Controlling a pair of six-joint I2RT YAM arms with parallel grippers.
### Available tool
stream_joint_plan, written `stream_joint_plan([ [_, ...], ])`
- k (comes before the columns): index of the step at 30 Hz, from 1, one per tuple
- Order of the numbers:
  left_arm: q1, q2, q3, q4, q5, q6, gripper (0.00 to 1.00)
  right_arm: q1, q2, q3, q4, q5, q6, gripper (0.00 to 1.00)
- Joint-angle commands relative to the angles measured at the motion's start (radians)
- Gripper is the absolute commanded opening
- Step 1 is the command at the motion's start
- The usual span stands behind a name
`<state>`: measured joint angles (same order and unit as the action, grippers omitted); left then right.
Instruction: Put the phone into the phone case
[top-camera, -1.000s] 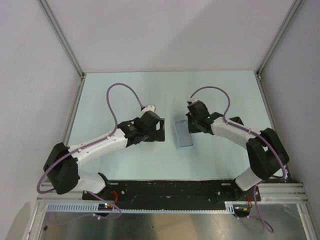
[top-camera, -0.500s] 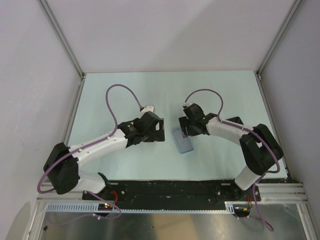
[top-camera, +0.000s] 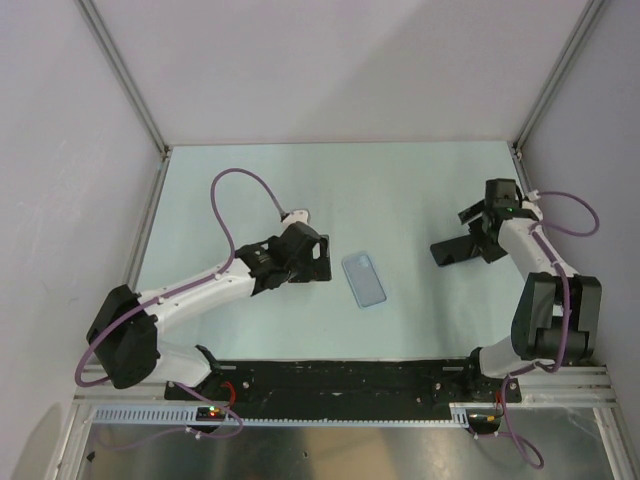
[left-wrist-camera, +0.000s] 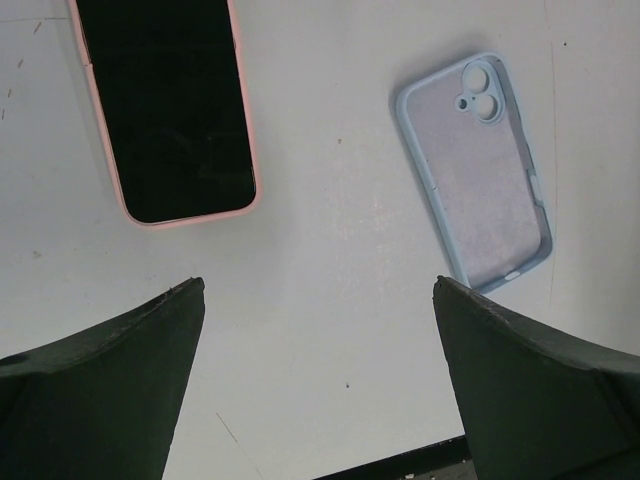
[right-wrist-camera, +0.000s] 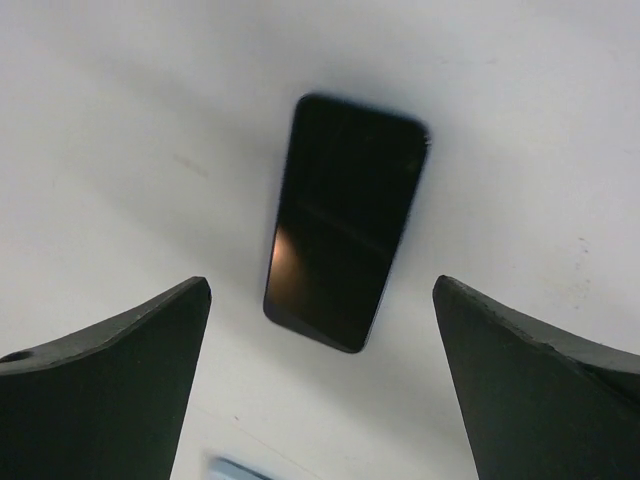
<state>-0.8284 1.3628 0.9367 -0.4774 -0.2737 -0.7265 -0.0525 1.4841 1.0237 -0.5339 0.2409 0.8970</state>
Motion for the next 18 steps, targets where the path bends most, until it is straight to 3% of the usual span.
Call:
stream_joint_plan([
  [1, 0.009, -0.045, -0.004, 0.037, 0.003, -0.007, 1.0, -0.077, 0.05, 0.051, -0.066, 0.0, 0.239, 0.99],
  [7, 0.013, -0.057, -0.008, 0.04, 0.005, -0.008, 1.0, -0.124, 0.152, 0.103, -0.077, -0.023, 0.28, 0.99],
  [18, 0.029, -0.065, -0.018, 0.045, 0.016, 0.002, 1.0, -0.103, 0.293, 0.186, -0.084, -0.021, 0.293, 1.0],
])
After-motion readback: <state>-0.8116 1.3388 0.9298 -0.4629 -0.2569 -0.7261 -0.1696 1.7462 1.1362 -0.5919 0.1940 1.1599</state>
